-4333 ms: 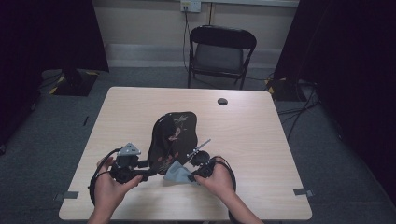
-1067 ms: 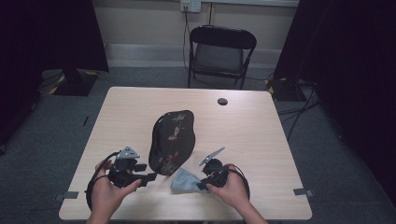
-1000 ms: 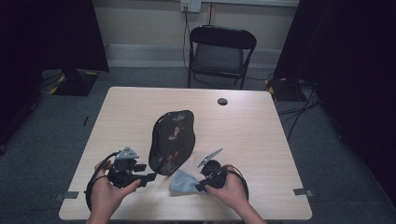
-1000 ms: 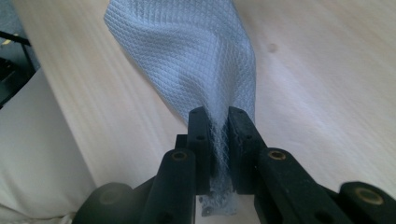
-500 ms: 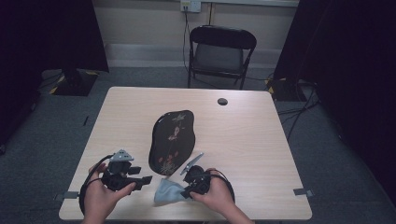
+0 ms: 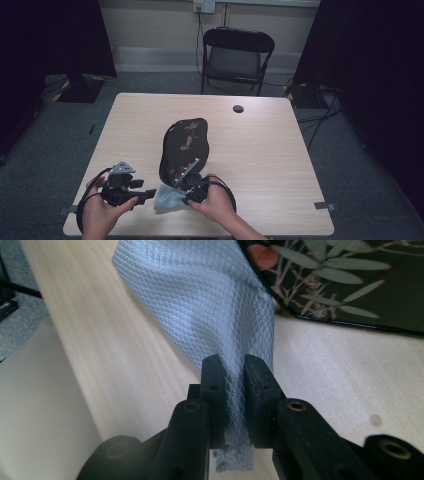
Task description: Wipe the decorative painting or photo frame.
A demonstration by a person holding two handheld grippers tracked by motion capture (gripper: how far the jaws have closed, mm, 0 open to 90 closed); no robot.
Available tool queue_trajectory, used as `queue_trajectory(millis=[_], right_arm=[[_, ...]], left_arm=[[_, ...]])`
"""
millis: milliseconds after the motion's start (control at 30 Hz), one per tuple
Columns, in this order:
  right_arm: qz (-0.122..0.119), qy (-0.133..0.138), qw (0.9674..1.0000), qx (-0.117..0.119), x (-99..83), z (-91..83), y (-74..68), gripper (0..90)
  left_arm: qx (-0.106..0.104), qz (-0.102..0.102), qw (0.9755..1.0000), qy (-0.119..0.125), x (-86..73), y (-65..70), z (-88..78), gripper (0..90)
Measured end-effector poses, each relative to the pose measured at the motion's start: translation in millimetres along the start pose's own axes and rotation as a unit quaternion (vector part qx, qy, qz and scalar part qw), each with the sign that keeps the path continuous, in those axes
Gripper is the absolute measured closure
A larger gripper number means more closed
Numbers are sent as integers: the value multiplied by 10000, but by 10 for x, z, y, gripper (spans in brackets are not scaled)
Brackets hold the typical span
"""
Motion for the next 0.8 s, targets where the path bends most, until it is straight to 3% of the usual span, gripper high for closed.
queue_trajectory(millis=[467,800], right_arm=[[249,-117,9996,53,-10,101,149,812],[111,-86,9999,46,36,25,76,812]], left_arm=[[23,-29,10000,-15,-19,-29,11,368],[49,-37,10000,10,-28,-74,-4,348]])
Point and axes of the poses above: each handheld gripper's, and its own axes: z roughly forward along the jaws, x roughly out of its top, y roughly to its right, the point moved 9 cm from there along z, roughly forward along the jaws, and after that the axes turned 4 degrees about -y, right-handed, at the moved point
